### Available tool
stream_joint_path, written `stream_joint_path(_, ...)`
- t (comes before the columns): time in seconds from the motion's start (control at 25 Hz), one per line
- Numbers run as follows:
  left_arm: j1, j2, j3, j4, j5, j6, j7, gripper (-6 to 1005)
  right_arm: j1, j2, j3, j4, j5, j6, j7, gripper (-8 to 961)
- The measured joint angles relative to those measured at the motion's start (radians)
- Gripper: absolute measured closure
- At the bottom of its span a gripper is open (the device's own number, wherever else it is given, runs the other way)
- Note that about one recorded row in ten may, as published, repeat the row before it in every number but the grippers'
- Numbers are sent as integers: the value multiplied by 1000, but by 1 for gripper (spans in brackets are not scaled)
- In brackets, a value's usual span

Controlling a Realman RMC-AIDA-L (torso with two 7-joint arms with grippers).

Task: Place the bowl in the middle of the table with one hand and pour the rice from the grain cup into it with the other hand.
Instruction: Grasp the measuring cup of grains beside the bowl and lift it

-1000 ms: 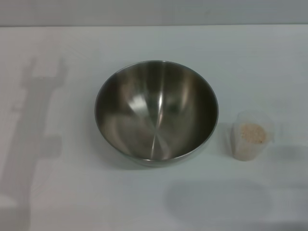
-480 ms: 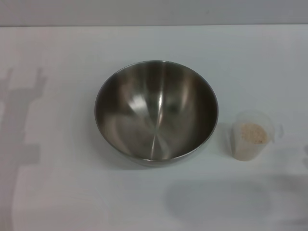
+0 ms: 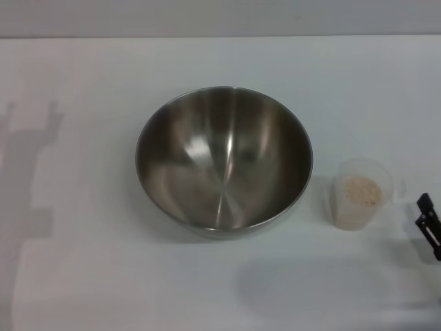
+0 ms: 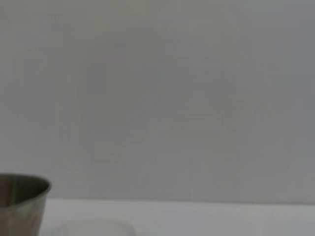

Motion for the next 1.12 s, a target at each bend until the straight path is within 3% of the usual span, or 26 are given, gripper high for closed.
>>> stream_joint_path(0.24,-12,3,-4,46,-1,-8,-70,174,22,0,-10,0,-1,43,-1,134)
stream_joint_path(1.12,-5,0,3,53,-1,-47,-73,174,75,0,-32,0,-1,110,-1,133)
